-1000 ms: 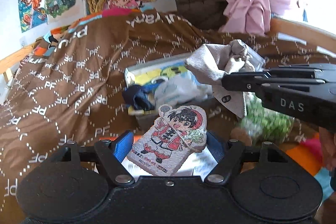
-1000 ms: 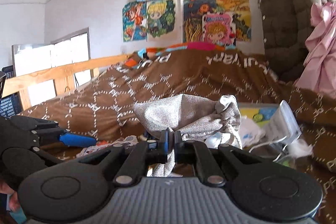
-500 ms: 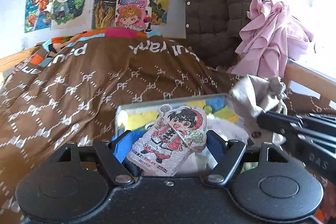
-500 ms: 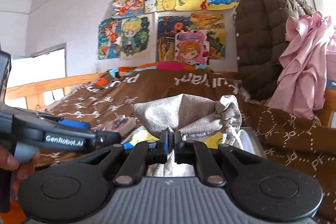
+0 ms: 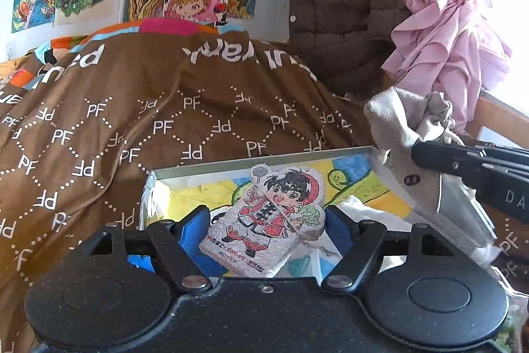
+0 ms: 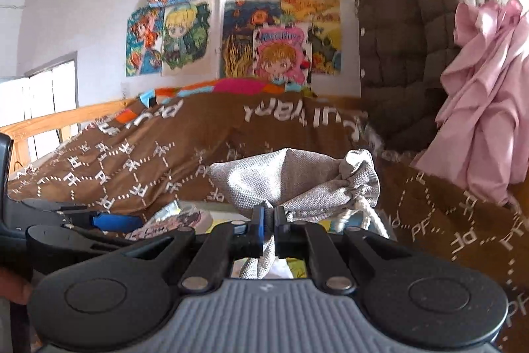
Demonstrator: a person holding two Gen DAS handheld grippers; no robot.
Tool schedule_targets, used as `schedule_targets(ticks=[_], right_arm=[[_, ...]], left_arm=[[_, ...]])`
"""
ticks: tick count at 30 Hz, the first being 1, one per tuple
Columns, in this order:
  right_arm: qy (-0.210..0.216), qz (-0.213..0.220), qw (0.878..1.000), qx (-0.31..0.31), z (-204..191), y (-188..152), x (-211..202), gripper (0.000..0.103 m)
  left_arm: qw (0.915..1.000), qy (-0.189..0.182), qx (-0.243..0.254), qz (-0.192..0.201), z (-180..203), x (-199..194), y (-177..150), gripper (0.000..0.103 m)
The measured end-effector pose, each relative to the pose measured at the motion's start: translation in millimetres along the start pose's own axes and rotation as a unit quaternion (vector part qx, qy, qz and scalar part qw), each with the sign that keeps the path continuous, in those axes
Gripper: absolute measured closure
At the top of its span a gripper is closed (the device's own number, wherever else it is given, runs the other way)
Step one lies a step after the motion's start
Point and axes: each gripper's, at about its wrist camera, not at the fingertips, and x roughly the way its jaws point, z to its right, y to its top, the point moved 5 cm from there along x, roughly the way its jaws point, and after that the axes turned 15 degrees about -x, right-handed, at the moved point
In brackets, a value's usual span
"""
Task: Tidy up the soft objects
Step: 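Lift the cartoon pouch toward the tray with left tool while right tool carries the grey bag, then lower the cartoon pouch into the tray and open left tool while right tool releases the grey bag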
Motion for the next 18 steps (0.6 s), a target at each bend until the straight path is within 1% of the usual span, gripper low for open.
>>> schedule_targets(ticks=[4,7,10,18], right_arm=[[0.011,-0.032,0.999,-0.008,-5,-10,14,0.097],[0.016,-0.053,0.998,-0.012,-9,-17,18,0.097],[0.013,-0.063,0.998,-0.020,-11,-18,17,0.096],[0.019,-0.102,0.995,-0.001,-8,-25,17,0.096]], left_arm=[[0.9998,0.004,-0.014,-0.014,-2,13,-2,0.026],[0.9996,0.008,-0.008,-0.025,0,19,-6,0.026],[0.9991,0.017,-0.002,-0.040,1,23,-13,0.026],[0.9986,0.023,0.007,-0.047,4,20,-21,0.026]])
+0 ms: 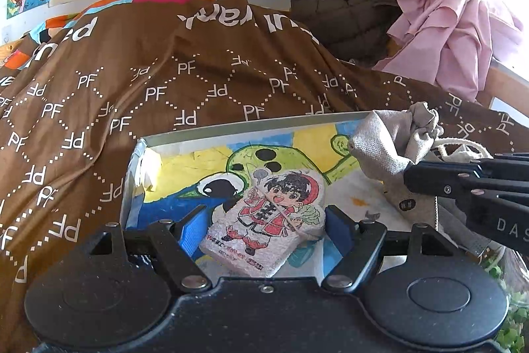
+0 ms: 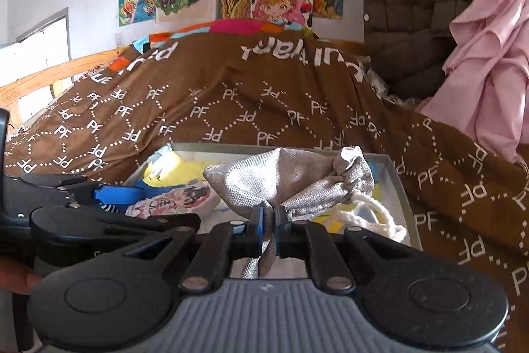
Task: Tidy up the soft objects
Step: 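Lower the cartoon pouch into the tray and open left tool while right tool releases the grey bag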
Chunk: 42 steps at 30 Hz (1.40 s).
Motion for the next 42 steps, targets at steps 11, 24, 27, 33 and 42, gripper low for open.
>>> schedule_targets(ticks=[11,24,27,33,42], right_arm=[[0.006,-0.020,0.999,0.031,11,-2,3,0.088],[-0.004,-0.017,0.999,0.030,14,3,-12,0.078],[-0.016,-0.010,0.999,0.034,17,4,-22,0.067],[-0.035,0.013,0.998,0.042,24,6,-51,0.053],[-0.057,0.037,0.997,0.040,16,7,-108,0.028]], left_arm=[[1.0000,-0.002,0.005,-0.003,2,1,1,0.026],[0.9999,-0.002,-0.013,0.000,0,-9,4,0.025],[0.9999,-0.003,-0.016,0.004,1,-15,7,0.024],[0.9994,-0.002,-0.029,0.018,3,-35,13,0.024],[0.9970,-0.020,-0.047,0.057,11,-95,19,0.015]])
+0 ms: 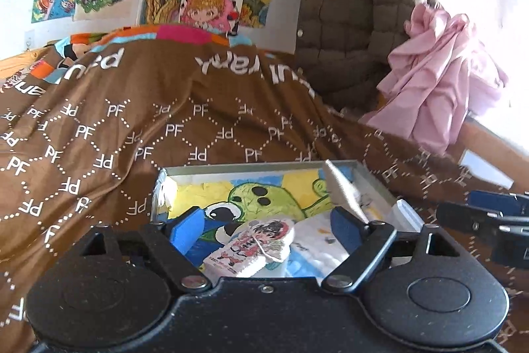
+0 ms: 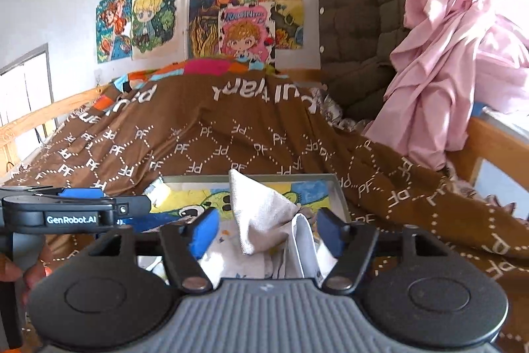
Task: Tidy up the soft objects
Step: 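Lower the cartoon pouch into the tray and open left tool while right tool releases the grey bag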
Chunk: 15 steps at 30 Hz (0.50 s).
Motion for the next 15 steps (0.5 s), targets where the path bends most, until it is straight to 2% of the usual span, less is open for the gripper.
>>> schedule_targets(ticks=[3,5,6,10,15], right_arm=[[-0.005,0.012,1.000,0.001,-4,1,-23,0.017],[-0.011,0.021,1.000,0.002,-7,2,-38,0.009],[-0.014,0.026,1.000,0.005,-7,2,-45,0.005],[-0.024,0.041,0.999,0.010,-10,2,-69,0.000],[-0.032,0.047,0.998,0.007,-17,3,-96,0.000]], left_arm=[[0.9999,-0.004,-0.001,0.011,4,-22,0,0.009],[0.9998,0.000,0.000,0.021,6,-38,-2,0.001],[0.9996,0.002,0.002,0.026,7,-46,-2,0.001],[0.9990,0.015,0.006,0.042,6,-73,-3,0.001],[0.9982,0.021,0.000,0.057,3,-108,-3,0.001]])
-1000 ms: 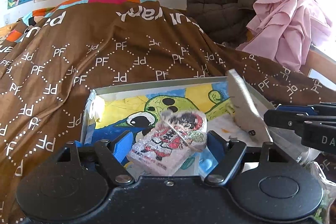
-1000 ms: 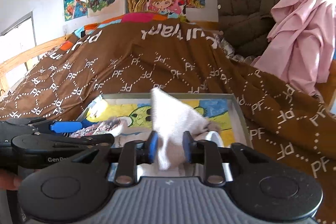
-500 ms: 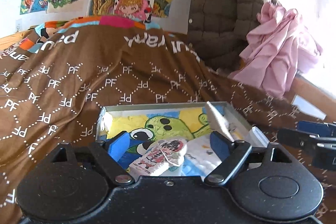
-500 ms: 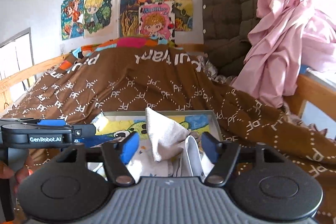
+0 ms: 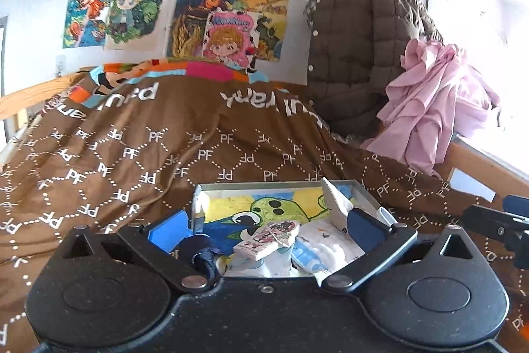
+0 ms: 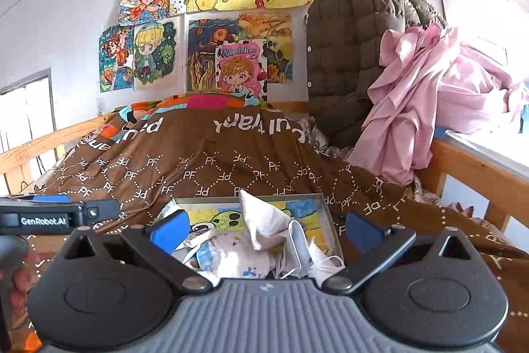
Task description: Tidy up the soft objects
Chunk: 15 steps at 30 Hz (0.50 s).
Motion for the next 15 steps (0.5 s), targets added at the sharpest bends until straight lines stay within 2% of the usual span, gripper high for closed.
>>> schedule_targets(ticks=[6,15], right_arm=[[0.000,0.001,1.000,0.005,-18,-8,-34,0.000],[-0.024,0.008,0.999,0.032,-40,-40,-83,0.000]], left_arm=[[0.9999,-0.011,0.004,-0.002,-2,-39,-10,0.001],[0.9996,-0.020,-0.008,0.020,-13,-99,-43,0.001]])
